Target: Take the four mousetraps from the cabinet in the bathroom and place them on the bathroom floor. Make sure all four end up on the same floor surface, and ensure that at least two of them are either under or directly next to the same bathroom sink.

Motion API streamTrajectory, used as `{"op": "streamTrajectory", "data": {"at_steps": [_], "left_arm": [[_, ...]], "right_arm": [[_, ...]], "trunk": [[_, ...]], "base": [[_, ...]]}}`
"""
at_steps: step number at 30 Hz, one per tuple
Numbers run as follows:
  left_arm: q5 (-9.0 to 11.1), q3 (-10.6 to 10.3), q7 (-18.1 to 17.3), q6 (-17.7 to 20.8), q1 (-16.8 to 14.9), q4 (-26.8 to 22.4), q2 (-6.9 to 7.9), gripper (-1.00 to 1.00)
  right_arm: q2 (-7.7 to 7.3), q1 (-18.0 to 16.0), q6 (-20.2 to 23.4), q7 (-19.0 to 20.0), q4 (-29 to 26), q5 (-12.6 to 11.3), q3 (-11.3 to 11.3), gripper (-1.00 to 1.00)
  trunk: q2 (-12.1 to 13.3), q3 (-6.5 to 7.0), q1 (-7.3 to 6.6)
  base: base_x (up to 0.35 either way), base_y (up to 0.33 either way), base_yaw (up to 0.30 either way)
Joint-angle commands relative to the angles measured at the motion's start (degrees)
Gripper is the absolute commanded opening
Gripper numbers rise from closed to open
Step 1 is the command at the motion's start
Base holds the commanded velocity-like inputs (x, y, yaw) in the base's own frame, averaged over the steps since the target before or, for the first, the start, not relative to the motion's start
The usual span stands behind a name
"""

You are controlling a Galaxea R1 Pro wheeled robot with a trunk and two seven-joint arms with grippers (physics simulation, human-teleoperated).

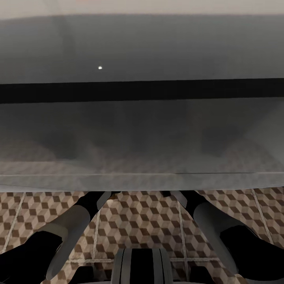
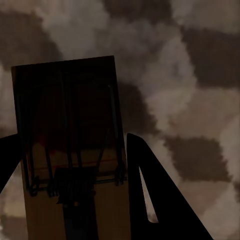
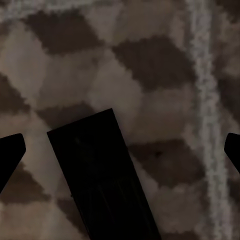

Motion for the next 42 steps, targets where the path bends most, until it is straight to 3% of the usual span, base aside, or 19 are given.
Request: {"op": "streamTrajectory", "data": {"at_steps": [1, 42], "left_arm": [[0.5, -0.4, 0.5, 0.2, -3.9, -0.1, 0.04, -1.0], [0.4, -0.4, 0.5, 0.2, -3.9, -0.1, 0.04, -1.0]], "right_arm": [[-0.04, -0.3, 0.3, -0.4, -0.1, -0.5, 0.5, 1.0], [-0.04, -0.3, 0.3, -0.5, -0.1, -0.5, 0.5, 1.0]], "trunk": [[0.0, -0.01, -0.01], [0.0, -0.01, -0.01]], "base": [[0.0, 0.0, 0.0], [0.0, 0.0, 0.0]]}}
